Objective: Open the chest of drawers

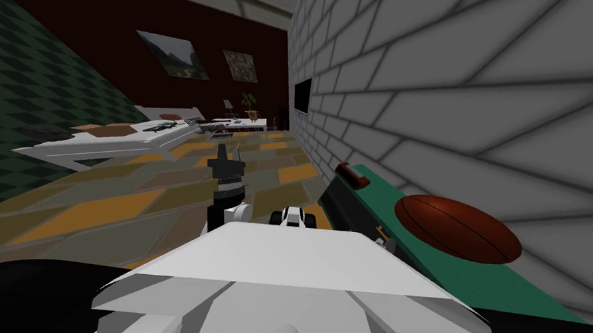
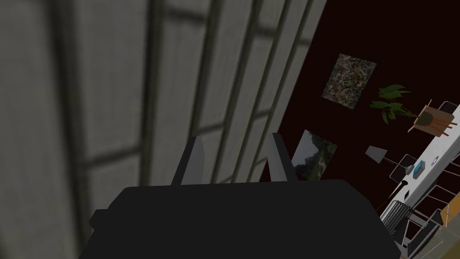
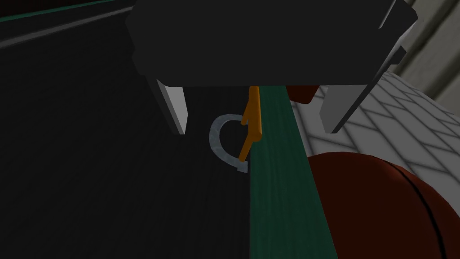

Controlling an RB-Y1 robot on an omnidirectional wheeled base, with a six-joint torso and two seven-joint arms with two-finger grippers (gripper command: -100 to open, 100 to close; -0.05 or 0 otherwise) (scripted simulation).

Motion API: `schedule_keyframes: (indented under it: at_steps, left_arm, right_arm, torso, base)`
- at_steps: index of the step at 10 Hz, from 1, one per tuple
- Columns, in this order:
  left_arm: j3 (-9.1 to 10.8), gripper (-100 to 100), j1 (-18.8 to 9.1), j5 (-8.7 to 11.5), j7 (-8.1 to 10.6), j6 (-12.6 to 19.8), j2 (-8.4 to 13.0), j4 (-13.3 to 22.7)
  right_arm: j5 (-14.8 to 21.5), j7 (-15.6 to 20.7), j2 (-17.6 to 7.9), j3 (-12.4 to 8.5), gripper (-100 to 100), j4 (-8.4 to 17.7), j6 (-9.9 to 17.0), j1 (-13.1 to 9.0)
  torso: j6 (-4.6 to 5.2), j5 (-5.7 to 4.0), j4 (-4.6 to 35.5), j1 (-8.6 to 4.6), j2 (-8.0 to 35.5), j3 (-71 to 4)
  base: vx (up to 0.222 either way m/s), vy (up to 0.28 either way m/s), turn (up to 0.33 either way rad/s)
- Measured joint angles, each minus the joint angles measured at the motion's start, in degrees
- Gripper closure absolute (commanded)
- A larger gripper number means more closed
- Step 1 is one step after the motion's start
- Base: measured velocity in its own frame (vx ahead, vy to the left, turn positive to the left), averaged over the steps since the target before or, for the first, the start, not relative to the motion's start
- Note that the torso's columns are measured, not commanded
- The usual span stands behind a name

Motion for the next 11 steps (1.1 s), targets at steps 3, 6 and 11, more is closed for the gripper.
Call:
schedule_keyframes:
  at_steps: [3,6,11]
  left_arm:
    - [0.00,0,0.0,0.0,0.00,0.0,0.0,0.0]
    - [0.00,0,0.0,0.0,0.00,0.0,0.0,0.0]
    - [0.00,0,0.0,0.0,0.00,0.0,0.0,0.0]
  right_arm:
    - [2.3,-2.3,-1.8,0.7,-100,0.9,0.4,2.5]
    - [5.1,-5.3,-4.2,1.7,-100,1.6,0.8,5.9]
    - [9.6,-9.2,-7.7,3.3,-100,0.9,0.5,12.2]
  torso:
    - [-0.01,0.00,0.0,0.00,0.0,0.0]
    - [0.00,0.00,0.0,0.00,0.0,0.0]
    - [-0.01,0.00,0.0,-0.01,0.0,0.0]
  base:
    - [0.011,-0.002,0.077]
    - [0.016,-0.002,0.093]
    - [0.016,-0.002,0.103]
